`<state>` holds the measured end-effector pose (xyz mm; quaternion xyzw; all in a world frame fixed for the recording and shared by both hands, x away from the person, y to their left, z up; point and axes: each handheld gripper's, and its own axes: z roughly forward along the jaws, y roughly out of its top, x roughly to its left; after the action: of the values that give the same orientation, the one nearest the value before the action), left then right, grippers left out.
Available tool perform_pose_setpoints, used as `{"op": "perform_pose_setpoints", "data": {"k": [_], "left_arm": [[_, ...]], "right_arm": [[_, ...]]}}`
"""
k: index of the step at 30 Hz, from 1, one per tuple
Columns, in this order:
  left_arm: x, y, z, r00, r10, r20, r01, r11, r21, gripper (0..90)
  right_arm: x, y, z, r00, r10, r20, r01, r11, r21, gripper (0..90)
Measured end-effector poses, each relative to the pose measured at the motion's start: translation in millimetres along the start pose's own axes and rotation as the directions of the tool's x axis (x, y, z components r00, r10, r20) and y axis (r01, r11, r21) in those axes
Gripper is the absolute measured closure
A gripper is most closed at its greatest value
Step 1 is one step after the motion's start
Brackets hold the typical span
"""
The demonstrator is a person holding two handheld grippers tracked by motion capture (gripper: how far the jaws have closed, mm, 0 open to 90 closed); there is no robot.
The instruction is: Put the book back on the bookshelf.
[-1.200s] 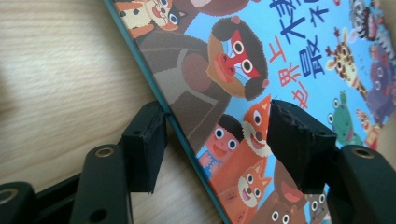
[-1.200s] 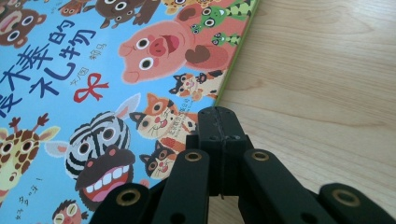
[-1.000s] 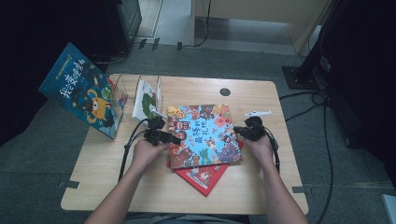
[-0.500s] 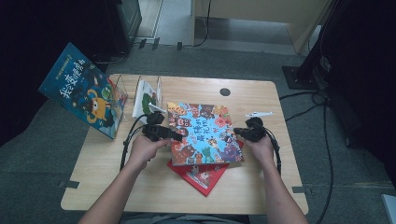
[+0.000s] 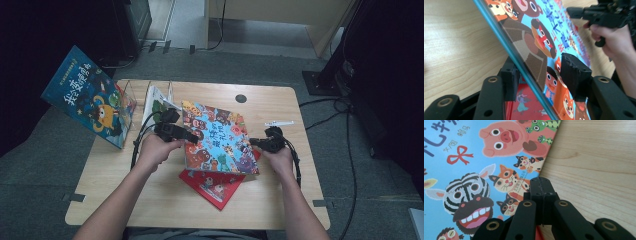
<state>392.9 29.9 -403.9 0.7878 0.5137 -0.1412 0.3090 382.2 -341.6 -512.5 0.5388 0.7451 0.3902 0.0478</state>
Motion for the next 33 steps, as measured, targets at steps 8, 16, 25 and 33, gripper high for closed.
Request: {"op": "perform_pose_setpoints", "data": {"k": [8, 16, 25, 33], "left_arm": [[-11.0, 11.2, -8.9, 0.9987, 0.023, -0.045, -0.022, 0.9996, 0.019, 52.7], [-19.7, 26.9, -12.7, 0.9992, 0.026, -0.031, -0.025, 0.9992, 0.030, 55.2], [-20.1, 31.1, -20.5, 0.9982, 0.050, -0.031, -0.049, 0.9972, 0.056, 61.4], [-10.9, 31.4, -30.0, 0.9992, 0.034, 0.022, -0.034, 0.9993, 0.012, 67.8]], "right_arm": [[6.3, 0.9, 1.5, 0.9999, 0.007, -0.010, -0.007, 1.000, 0.003, 90.0], [9.2, 1.1, 0.3, 0.9999, 0.015, -0.008, -0.015, 1.000, 0.004, 90.0], [39.4, 1.3, 10.8, 0.9940, -0.094, -0.057, 0.096, 0.995, 0.040, 90.0], [53.5, 3.3, 18.2, 0.9888, -0.142, -0.046, 0.144, 0.989, 0.043, 90.0]]}}
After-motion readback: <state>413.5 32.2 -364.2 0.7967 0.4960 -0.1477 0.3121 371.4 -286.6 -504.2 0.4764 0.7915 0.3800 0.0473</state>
